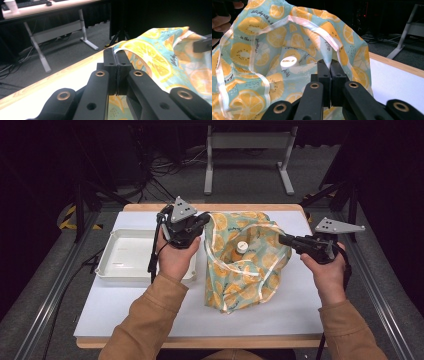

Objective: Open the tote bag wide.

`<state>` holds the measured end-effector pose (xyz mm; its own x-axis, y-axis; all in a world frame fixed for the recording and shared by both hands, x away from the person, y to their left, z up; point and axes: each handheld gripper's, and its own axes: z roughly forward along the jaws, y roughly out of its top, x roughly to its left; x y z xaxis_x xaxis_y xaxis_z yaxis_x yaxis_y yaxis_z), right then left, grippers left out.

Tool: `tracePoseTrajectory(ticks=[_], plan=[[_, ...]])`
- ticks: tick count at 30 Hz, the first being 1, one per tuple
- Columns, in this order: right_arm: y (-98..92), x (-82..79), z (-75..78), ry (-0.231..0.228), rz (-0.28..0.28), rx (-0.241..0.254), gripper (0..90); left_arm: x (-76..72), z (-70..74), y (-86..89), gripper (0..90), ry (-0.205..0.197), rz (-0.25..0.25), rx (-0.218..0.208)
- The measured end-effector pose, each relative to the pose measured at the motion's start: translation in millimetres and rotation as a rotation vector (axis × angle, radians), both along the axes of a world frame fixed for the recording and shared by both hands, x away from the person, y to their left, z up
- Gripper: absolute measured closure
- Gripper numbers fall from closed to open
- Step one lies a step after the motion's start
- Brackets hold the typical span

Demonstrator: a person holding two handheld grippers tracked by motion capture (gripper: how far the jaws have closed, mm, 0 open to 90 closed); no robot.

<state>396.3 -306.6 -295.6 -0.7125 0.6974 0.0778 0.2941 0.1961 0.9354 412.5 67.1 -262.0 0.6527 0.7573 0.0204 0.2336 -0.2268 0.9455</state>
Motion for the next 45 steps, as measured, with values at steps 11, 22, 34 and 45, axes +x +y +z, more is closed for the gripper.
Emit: tracePoseTrajectory(ticks=[11, 22, 34, 45], plan=[[2.4, 11.5, 18.1, 0.007, 0.025, 0.003, 88.9, 11.4, -13.4, 8.1, 88.8, 0.032, 0.034, 0.001], [-1.1, 28.5, 8.1, 0.077, 0.008, 0.005, 88.6, 24.1, -37.1, -0.3, 88.6, 0.088, 0.051, 0.031], [0.3, 47.0, -15.3, 0.153, -0.014, -0.041, 89.3, 34.6, -63.7, -6.8, 88.8, 0.15, 0.068, 0.08], [-2.2, 56.3, -37.3, 0.224, -0.024, -0.078, 89.5, 39.1, -85.6, -8.7, 88.8, 0.198, 0.073, 0.113]])
